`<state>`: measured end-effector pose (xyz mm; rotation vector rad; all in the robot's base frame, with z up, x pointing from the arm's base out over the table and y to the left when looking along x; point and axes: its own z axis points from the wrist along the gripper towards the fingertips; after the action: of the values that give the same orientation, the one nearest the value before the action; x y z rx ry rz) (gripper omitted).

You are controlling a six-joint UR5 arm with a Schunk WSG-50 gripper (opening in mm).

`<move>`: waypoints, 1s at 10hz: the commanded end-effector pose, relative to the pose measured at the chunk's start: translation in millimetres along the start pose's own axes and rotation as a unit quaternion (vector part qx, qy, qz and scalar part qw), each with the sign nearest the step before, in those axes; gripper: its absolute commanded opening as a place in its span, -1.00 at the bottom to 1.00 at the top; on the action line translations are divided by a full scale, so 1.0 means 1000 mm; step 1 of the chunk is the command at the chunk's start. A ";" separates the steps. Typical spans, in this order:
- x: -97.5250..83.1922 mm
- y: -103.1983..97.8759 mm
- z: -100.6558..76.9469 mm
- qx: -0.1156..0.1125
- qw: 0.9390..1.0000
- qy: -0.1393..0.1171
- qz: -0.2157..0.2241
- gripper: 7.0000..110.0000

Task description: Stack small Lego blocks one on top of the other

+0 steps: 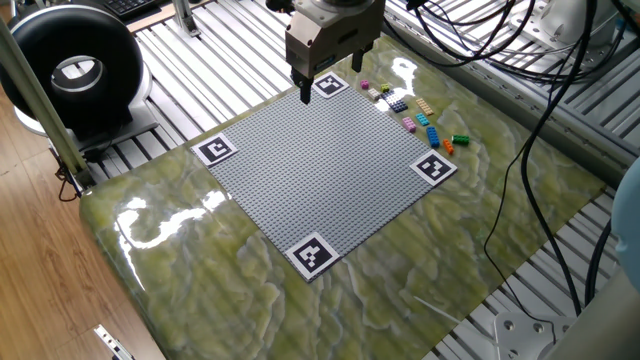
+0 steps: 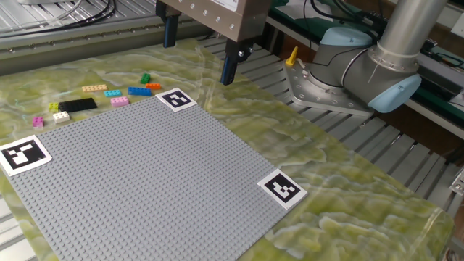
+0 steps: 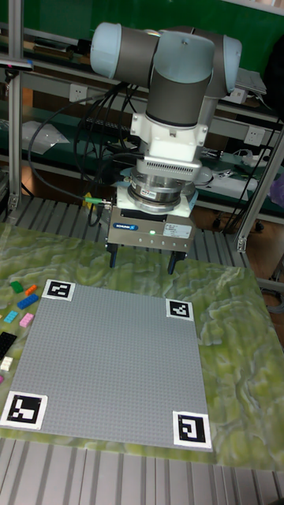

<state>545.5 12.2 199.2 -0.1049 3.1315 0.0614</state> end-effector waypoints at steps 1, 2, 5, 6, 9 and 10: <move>-0.002 0.006 -0.001 -0.011 1.000 -0.005 -0.014 -1.00; -0.002 0.006 -0.001 -0.011 1.000 -0.005 -0.014 -1.00; -0.003 0.003 0.000 -0.006 1.000 -0.005 -0.014 -1.00; -0.003 0.004 0.000 -0.006 1.000 -0.005 -0.014 -1.00; -0.008 0.003 0.000 -0.004 1.000 -0.016 -0.010 -1.00; -0.011 0.002 0.000 -0.004 1.000 -0.022 -0.006 -1.00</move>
<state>550.0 13.3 198.4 -0.1416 3.1121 0.0607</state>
